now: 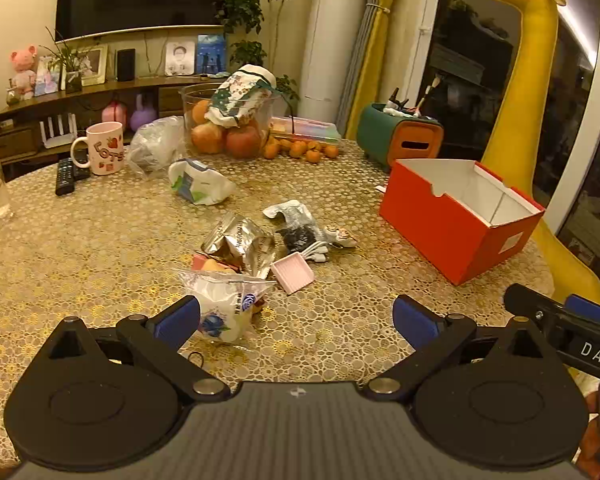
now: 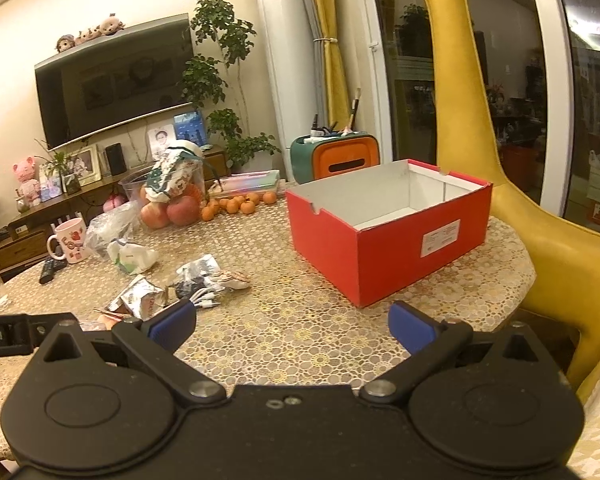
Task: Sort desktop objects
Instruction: 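Reach the left gripper to the wrapped blueberry bun while the right approaches the pink comb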
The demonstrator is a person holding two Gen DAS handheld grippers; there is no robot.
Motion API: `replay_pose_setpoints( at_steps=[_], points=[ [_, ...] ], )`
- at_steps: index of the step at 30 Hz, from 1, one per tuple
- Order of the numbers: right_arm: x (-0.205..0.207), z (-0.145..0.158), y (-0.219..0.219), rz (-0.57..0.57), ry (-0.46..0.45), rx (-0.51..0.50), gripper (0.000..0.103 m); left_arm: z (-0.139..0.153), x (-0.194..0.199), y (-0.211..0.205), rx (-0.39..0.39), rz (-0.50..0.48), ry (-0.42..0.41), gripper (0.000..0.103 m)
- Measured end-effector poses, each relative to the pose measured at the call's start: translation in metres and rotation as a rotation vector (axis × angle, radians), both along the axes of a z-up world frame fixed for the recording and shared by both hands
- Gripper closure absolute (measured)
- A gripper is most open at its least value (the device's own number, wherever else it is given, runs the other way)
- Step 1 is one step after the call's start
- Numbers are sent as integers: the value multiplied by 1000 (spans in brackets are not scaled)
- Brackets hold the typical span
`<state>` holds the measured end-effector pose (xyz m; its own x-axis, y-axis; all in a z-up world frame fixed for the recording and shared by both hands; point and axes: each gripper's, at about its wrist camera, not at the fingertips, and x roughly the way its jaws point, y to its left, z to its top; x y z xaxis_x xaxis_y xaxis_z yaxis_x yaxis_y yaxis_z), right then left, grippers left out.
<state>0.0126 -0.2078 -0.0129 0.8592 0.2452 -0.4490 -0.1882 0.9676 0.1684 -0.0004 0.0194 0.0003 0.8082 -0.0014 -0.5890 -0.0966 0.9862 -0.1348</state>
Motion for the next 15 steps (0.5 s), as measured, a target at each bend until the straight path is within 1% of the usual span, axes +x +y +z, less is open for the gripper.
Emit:
replay_pose_setpoints(
  at_steps=[5, 7, 11, 15],
  points=[
    [4, -2, 7, 90, -7, 10, 0, -3, 3, 2, -8, -16, 4, 0],
    [5, -4, 12, 123, -14, -5, 0, -5, 6, 4, 0, -13, 6, 0],
    [12, -8, 20, 166, -43, -39, 0, -9, 11, 10, 48, 13, 0, 0],
    [27, -12, 28, 204, -41, -37, 1, -22, 14, 15, 90, 9, 10, 0]
  ],
)
